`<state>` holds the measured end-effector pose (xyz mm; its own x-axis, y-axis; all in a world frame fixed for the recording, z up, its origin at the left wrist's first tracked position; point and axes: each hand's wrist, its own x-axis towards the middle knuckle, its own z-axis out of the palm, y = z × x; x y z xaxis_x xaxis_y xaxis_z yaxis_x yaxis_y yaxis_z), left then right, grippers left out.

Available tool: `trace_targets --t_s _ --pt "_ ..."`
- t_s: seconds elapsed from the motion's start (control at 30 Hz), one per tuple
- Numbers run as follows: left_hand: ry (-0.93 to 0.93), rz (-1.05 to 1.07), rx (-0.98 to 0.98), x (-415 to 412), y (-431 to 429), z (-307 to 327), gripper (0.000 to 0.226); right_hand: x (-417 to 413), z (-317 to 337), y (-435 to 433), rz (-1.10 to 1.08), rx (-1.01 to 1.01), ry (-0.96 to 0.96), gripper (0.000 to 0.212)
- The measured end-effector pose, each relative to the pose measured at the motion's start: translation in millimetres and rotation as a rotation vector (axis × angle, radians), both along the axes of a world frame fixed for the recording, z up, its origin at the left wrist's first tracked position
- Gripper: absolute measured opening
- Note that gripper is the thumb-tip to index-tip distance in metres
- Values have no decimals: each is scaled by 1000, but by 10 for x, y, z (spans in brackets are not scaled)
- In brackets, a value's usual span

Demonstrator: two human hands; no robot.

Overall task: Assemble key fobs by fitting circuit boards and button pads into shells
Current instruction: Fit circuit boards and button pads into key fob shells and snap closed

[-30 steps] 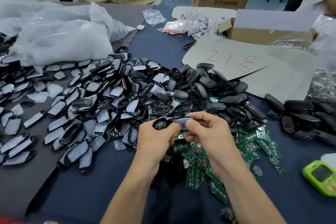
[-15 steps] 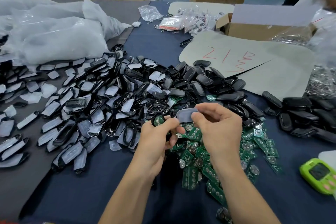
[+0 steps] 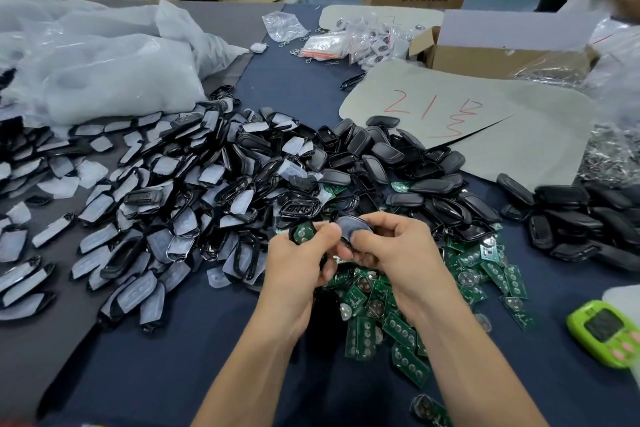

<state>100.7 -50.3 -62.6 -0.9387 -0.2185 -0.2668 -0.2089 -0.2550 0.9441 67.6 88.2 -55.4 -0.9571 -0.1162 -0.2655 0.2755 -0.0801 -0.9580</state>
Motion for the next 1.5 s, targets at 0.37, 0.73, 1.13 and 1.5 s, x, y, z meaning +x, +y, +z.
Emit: trace_targets --t_s 0.37,0.73,1.13,1.5 --pt "0 115 -318 -81 -34 -60 19 42 -8 3 149 94 96 33" --pt "120 102 -461 -21 -13 -61 10 63 -24 7 56 369 176 16" --pt "369 312 -586 117 80 -84 33 195 -70 -58 -303 297 668 38" --pt "236 147 -531 74 11 -141 7 165 -114 47 -108 218 257 31"
